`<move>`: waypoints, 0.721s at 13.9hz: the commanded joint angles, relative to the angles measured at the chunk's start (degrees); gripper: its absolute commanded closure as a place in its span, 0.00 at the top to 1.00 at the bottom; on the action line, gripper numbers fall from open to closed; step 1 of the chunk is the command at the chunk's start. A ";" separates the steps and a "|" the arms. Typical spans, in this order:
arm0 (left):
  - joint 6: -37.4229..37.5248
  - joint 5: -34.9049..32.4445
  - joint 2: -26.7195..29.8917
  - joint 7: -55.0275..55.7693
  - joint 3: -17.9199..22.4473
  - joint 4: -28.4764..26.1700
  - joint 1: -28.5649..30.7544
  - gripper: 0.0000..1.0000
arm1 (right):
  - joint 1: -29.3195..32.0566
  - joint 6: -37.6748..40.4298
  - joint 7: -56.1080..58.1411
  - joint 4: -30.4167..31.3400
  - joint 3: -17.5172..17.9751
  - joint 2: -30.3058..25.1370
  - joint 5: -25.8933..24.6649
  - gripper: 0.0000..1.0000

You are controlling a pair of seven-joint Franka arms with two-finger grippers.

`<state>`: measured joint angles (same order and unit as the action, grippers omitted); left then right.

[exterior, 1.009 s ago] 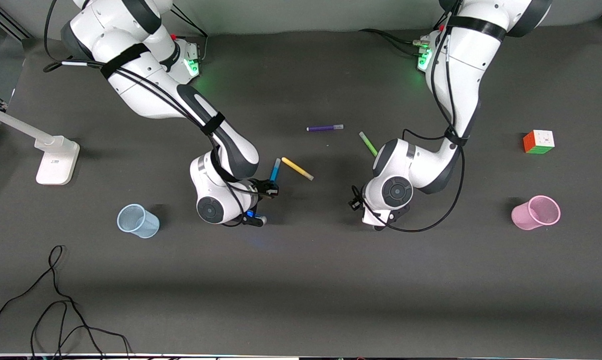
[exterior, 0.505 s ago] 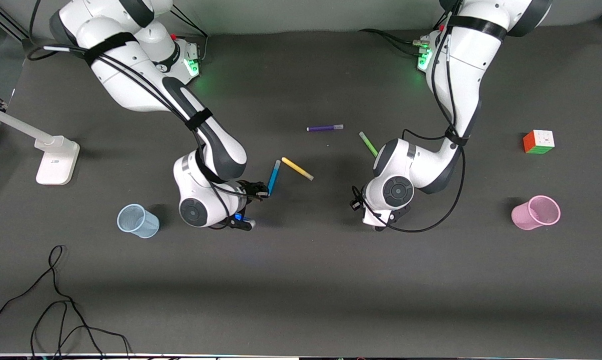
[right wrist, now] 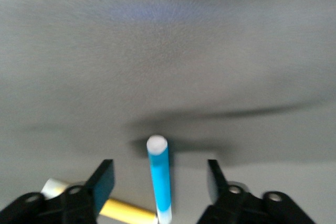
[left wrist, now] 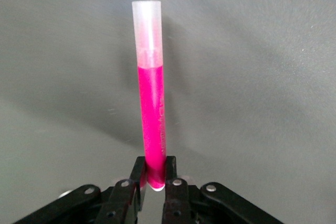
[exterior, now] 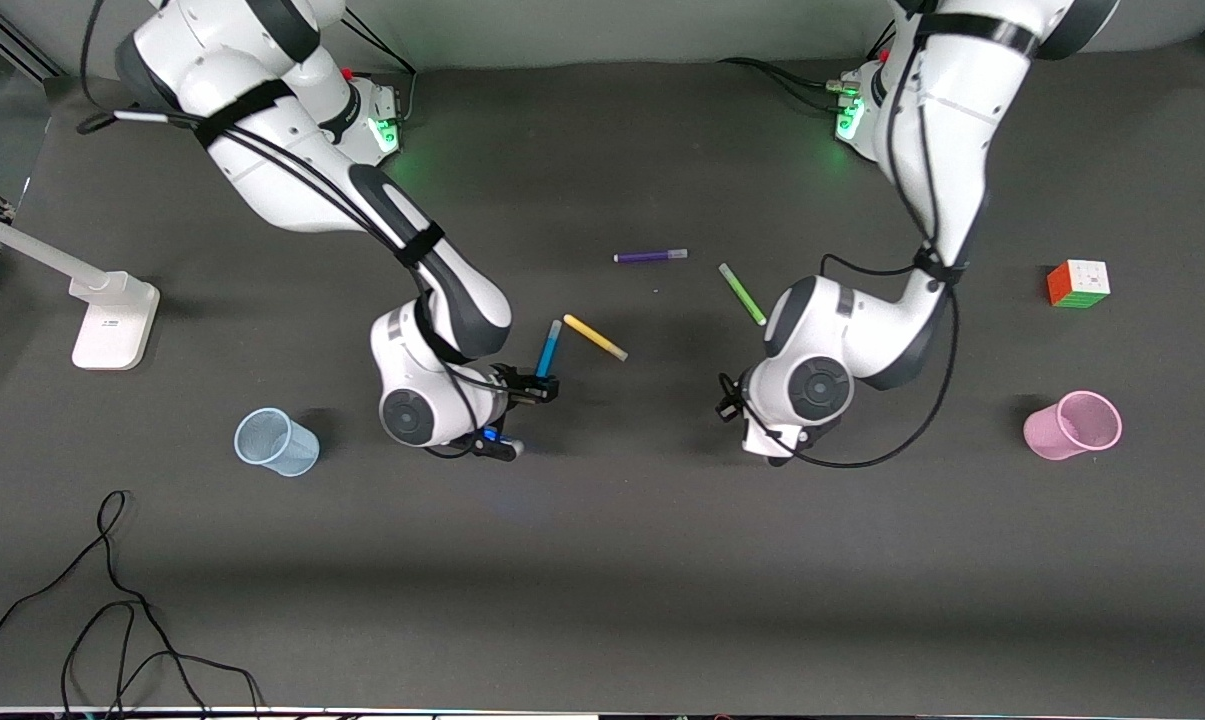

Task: Place pink and blue markers in matching cups
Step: 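Carry the pink marker to the pink cup while the right gripper carries blue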

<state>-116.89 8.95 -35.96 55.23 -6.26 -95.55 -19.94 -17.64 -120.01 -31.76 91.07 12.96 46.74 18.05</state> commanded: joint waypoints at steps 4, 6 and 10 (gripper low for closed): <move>27.45 -0.86 12.13 -13.36 0.28 4.13 10.25 0.00 | -0.47 -0.84 -1.11 -0.28 -0.22 0.01 0.67 0.00; 37.91 -1.30 12.50 -23.45 0.28 8.16 16.66 0.00 | -0.30 -0.58 -1.20 -0.19 -0.22 -0.16 0.75 0.00; 47.01 -6.03 10.22 -42.97 0.28 14.84 28.01 0.00 | 0.15 3.10 -1.72 -0.28 -0.92 -3.49 0.67 0.00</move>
<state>-73.58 4.82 -22.91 20.12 -5.16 -85.15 4.14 -17.51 -119.97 -31.78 90.52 12.90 46.53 18.08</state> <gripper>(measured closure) 0.815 0.789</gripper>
